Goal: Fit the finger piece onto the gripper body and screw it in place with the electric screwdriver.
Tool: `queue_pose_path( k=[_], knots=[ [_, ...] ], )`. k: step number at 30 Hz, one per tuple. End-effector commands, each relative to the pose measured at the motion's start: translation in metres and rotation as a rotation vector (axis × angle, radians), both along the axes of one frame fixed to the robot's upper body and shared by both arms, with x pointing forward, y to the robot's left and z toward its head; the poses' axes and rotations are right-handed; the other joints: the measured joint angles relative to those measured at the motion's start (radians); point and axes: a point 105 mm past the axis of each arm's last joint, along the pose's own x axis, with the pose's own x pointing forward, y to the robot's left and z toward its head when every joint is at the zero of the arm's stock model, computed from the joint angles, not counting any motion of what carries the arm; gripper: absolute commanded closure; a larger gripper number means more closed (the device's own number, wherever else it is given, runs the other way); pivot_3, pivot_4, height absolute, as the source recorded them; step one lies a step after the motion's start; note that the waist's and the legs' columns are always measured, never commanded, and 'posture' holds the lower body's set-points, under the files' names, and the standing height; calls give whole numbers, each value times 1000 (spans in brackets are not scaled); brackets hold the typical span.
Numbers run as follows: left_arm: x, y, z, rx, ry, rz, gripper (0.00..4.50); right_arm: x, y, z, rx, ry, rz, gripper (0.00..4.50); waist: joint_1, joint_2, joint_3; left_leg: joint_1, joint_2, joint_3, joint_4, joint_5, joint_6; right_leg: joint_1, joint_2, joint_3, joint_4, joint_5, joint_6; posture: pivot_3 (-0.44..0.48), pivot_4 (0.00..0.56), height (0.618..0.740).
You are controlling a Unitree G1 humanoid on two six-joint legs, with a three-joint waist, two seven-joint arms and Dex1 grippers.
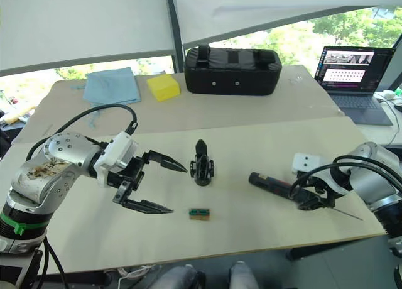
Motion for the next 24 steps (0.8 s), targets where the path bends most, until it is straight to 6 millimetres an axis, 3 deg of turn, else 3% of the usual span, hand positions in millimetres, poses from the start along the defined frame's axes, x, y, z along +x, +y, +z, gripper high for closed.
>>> queue_pose_path(
  k=[1, 4, 8, 12, 15, 17, 21, 23, 24],
  knots=[
    [-4, -1, 3, -1, -14, -20, 0, -2, 6, 0, -3, 53, -24, 82, 0, 0, 0, 0, 0, 0, 0, 0, 0, 0, 0, 0, 0, 0, 0, 0, 150, 740],
    [-3, -3, 3, -19, -16, -19, 0, 0, 9, -11, -34, 74, -18, 82, -1, -4, 1, 0, 0, 0, 0, 0, 0, 0, 0, 0, 0, 0, 0, 0, 150, 740],
    [-1, -5, 5, -50, -27, -13, 0, -5, 4, -26, -101, 103, 17, 1191, 2, -8, 1, 3, 1, 0, 0, 0, 0, 2, 1, -1, 0, 0, 0, 0, 150, 740],
    [0, -2, 2, -48, -29, -4, 0, 0, 12, -15, -85, 43, 79, 2571, 5, -11, 1, 5, 1, -2, 0, 0, 1, 2, 1, -1, -1, 0, 0, 0, 150, 740],
    [0, 0, -6, -25, 51, 21, 0, 1, 23, 11, -33, -55, 179, 2576, 1, -11, 1, 4, 0, -1, 0, 0, 1, 4, 1, -1, -1, 0, 0, 0, 150, 740],
    [-1, 3, -15, -14, 84, 33, 0, -4, 42, 31, 102, -175, 300, 2576, 0, -10, 2, 2, 1, -1, 0, 0, 0, 2, 1, -1, 0, 0, 0, 0, 150, 740],
    [-8, 18, -41, 28, 119, 38, 0, -38, 80, 68, 525, -363, 319, 2576, -2, -7, 3, 1, 2, -1, -3, 0, 0, -1, 1, 1, 0, 0, -2, 0, 150, 740],
    [-9, 23, -53, 20, 143, 64, 0, -50, 94, 77, 648, -460, 303, 2576, 1, -7, 3, 1, 3, -1, -4, 0, 0, 0, 2, 2, -2, 1, -3, 0, 150, 740],
    [-6, 25, -64, 2, 141, 106, 0, -60, 110, 82, 752, -520, 310, 2576, 3, -7, 3, 3, 3, -1, -4, 0, 0, 1, 3, 2, -2, 1, -4, 0, 150, 740]
  ],
)
